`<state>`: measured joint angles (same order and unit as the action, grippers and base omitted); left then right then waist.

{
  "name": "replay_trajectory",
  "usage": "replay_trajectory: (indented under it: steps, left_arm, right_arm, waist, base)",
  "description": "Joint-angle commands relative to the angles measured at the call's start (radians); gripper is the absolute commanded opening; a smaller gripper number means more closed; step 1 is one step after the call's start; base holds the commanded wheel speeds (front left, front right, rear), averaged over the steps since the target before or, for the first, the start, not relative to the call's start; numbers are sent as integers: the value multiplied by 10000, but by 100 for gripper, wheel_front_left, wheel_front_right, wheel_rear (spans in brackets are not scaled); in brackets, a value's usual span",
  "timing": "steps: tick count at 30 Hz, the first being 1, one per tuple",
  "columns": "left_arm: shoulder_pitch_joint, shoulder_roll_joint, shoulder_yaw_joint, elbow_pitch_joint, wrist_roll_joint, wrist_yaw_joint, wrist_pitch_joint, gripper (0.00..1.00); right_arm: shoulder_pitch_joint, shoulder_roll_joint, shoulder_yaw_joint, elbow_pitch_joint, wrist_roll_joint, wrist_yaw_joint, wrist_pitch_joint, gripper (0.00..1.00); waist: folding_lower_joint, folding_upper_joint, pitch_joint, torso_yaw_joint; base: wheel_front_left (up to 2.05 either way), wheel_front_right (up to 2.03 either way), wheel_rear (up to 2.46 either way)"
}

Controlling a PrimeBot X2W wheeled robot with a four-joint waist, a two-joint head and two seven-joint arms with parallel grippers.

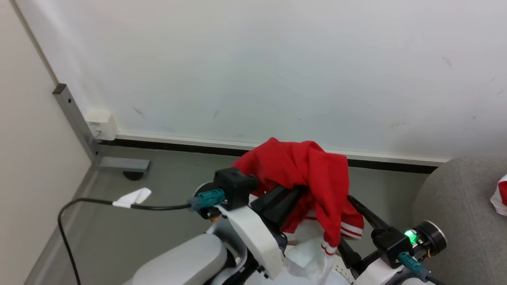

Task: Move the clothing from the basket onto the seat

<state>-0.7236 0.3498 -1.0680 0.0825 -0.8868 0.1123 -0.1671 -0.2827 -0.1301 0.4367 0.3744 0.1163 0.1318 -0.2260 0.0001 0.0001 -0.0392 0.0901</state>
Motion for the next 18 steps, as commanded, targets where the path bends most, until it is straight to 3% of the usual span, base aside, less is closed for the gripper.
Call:
replay_trajectory:
  steps: [1,11,12,13,14,15,16,18]
  left_arm:
    - [178,-125,-123,-79,126,-70,38,0]
    - [347,-591,-751,-32,158,-302,296,0]
    - [356,-613,-784,-13,153,-298,296,0]
    - [362,-632,-805,10,142,-309,294,0]
    - [362,-632,-805,10,142,-309,294,0]
    - [371,-649,-822,34,124,-313,292,0]
    - [382,-655,-831,62,109,-324,281,0]
    - [410,-651,-809,111,57,-309,244,0]
  right_arm:
    - [-185,-53,37,323,38,-22,-45,100]
    - [-1073,34,1047,1744,650,-23,-234,100]
    - [-1178,33,1189,1849,740,-23,-261,93]
    - [-1270,24,1276,1960,850,-23,-297,49]
    - [-1270,24,1276,1960,850,-23,-297,49]
    - [-1334,7,1372,2040,946,-23,-314,16]
    - [-1390,-22,1471,2136,1035,-23,-316,0]
    - [-1497,-76,1594,2261,1231,-23,-351,0]
  waist:
    - [-1,-1,-72,248]
    - [-1,-1,-229,814]
    - [-1,-1,-236,838]
    - [-1,-1,-242,861]
    - [-1,-1,-242,861]
    - [-1,-1,-246,884]
    - [-1,-1,-247,906]
    - [-1,-1,-243,932]
  base:
    - [0,0,0]
    - [0,0,0]
    - [0,0,0]
    - [0,0,0]
    - [0,0,0]
    - [0,0,0]
    - [0,0,0]
    - [0,0,0]
